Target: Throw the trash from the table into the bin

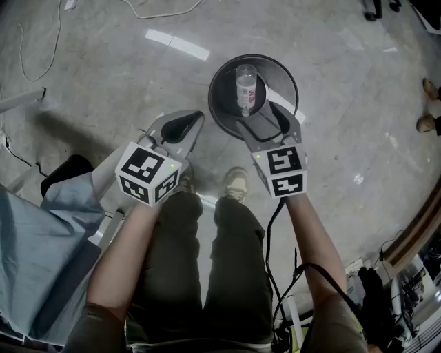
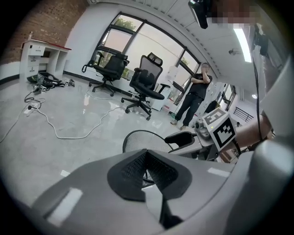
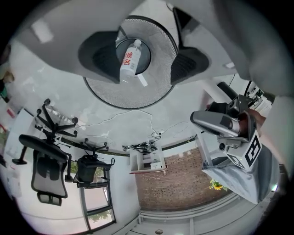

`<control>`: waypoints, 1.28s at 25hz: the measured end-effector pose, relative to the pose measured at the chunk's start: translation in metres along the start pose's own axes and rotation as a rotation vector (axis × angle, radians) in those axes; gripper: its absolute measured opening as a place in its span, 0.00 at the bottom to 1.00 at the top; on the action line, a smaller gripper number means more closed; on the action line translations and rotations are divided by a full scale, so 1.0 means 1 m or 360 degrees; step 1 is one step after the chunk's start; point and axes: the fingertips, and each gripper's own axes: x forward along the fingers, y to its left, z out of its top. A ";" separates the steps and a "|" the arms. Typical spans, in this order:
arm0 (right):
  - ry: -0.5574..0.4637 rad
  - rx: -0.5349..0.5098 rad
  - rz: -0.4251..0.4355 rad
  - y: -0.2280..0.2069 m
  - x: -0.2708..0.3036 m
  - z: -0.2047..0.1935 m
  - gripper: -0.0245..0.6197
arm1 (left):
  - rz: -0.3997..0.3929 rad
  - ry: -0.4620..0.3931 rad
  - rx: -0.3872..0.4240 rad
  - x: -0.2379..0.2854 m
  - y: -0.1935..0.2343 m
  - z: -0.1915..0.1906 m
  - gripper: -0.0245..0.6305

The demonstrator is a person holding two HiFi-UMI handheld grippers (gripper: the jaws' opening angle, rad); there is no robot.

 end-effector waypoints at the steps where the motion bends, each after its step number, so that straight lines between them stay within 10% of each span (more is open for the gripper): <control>1: -0.0008 0.0003 -0.0007 0.000 -0.007 0.005 0.56 | -0.0001 -0.0007 0.0005 -0.005 -0.004 0.006 0.04; 32: -0.0685 -0.0222 -0.0322 0.050 -0.455 0.380 0.51 | -0.0132 -0.0511 0.0335 -0.304 -0.232 0.432 0.04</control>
